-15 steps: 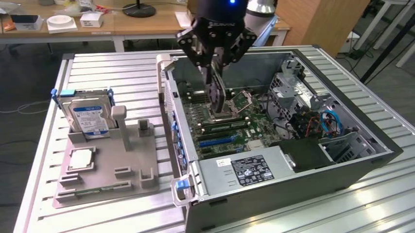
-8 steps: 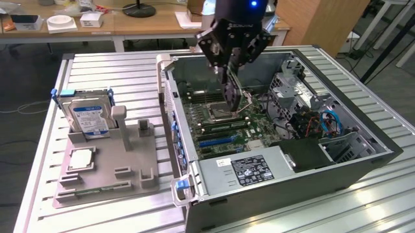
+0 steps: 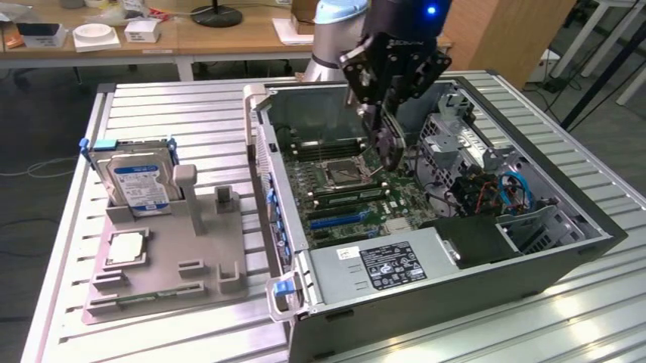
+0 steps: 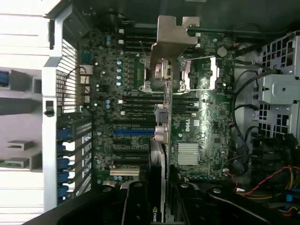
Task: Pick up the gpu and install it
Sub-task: 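Pick up the gpu and move the gpu toward the slot, then insert the gpu into the slot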
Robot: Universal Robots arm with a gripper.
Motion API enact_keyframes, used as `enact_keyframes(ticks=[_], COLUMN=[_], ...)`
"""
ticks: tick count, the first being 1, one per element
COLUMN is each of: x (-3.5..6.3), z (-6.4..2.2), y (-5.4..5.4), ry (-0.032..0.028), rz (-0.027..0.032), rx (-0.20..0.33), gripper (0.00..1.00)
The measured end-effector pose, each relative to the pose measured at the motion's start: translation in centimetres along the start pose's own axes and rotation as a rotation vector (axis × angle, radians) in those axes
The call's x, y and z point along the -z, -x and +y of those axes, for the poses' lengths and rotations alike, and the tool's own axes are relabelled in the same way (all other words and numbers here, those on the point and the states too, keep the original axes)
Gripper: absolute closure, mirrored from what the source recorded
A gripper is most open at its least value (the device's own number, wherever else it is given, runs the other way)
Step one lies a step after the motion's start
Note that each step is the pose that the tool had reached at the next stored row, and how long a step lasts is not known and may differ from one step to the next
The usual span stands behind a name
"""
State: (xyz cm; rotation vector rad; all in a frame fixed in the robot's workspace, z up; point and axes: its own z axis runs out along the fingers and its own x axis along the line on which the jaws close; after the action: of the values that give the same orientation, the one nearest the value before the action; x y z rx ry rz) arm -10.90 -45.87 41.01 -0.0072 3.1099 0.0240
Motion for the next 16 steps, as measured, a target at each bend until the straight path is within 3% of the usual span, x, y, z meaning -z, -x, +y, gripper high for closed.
enact_keyframes(ticks=[3,16], x=[-0.14,-0.14], z=[-0.01,-0.01], y=[1.32,1.39], ry=[0.0004,0.0004], rz=[-0.0002,0.0], rx=[0.002,0.003], gripper=[0.74,0.74])
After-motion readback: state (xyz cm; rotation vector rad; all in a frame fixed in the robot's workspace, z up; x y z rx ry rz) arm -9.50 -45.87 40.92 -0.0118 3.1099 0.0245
